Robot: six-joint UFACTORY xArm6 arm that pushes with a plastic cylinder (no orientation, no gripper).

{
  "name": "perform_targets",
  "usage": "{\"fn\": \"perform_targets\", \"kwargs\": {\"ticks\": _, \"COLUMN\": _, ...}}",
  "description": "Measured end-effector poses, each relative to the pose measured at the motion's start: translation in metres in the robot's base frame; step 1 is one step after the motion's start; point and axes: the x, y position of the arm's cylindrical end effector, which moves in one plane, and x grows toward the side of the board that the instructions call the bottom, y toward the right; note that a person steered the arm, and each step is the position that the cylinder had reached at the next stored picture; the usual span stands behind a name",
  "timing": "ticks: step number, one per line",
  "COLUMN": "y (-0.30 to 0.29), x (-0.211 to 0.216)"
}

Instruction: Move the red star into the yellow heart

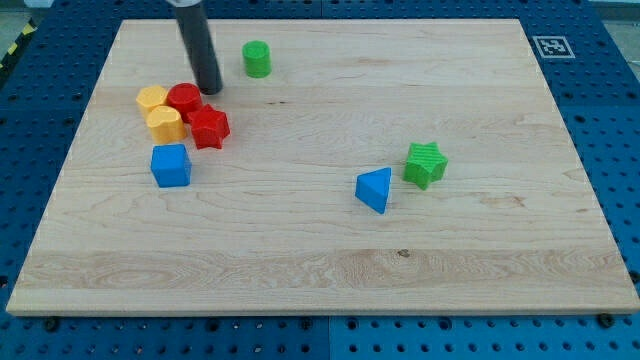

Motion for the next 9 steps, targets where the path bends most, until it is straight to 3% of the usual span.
{"fn": "perform_targets", "kwargs": {"ticks": 1, "y": 0.052, "x": 0.008}}
{"fn": "perform_targets", "kwargs": {"ticks": 3, "y": 0.065, "x": 0.076}}
{"fn": "perform_targets", "kwargs": {"ticks": 9, "y": 0.025, "x": 0.079}}
